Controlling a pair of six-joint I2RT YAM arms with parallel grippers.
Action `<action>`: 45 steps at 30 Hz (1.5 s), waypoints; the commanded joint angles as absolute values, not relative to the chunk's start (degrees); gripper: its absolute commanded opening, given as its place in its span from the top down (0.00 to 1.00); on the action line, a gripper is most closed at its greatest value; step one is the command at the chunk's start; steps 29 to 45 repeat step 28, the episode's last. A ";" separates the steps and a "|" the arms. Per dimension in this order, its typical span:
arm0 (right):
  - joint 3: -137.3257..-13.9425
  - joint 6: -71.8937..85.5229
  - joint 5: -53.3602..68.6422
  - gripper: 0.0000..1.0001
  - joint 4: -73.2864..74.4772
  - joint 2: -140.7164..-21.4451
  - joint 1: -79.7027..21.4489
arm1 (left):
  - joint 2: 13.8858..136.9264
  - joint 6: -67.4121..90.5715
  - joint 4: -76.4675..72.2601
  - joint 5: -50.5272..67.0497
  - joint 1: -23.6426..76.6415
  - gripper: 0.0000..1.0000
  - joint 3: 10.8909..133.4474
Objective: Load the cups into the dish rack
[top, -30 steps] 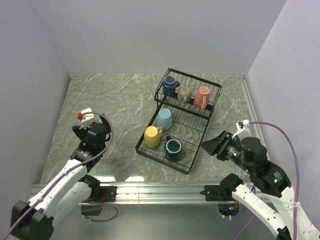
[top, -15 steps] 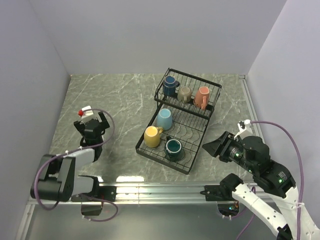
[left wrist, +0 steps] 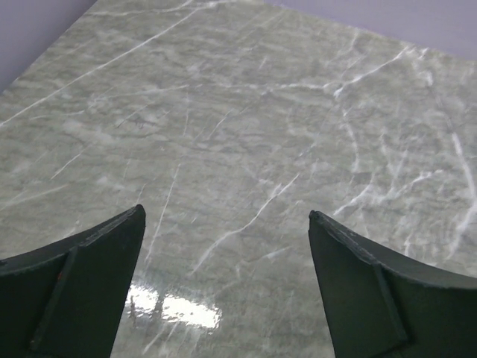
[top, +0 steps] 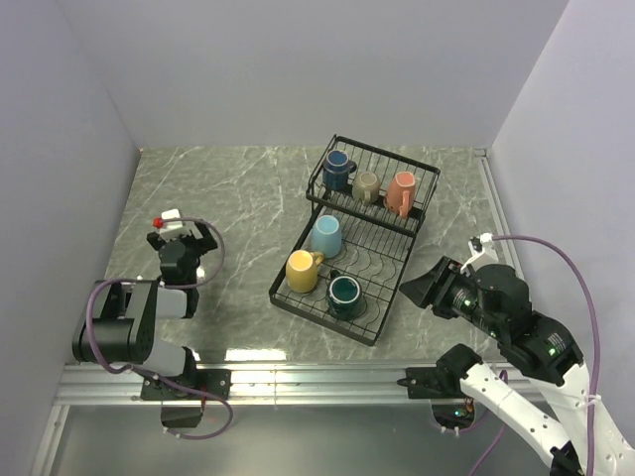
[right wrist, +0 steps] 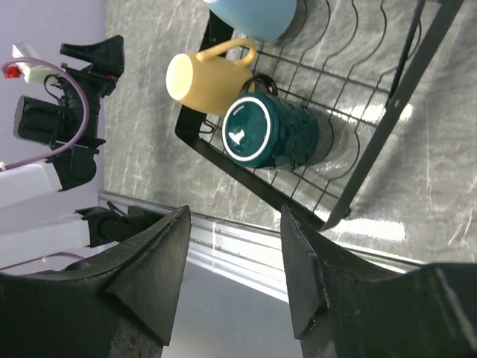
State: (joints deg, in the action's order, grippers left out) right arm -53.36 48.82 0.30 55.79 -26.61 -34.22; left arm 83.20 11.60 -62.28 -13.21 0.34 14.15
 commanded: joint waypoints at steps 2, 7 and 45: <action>-57.56 45.79 1.58 0.38 50.54 -27.68 -34.01 | 83.32 10.63 -69.96 -10.55 0.35 0.01 13.80; -58.89 46.84 0.09 0.36 52.91 -26.73 -34.01 | 83.41 10.46 -69.96 -10.46 0.35 0.01 13.71; -52.38 49.75 -5.44 0.36 41.84 -24.61 -34.01 | 83.50 10.37 -69.79 -10.72 0.62 0.01 13.89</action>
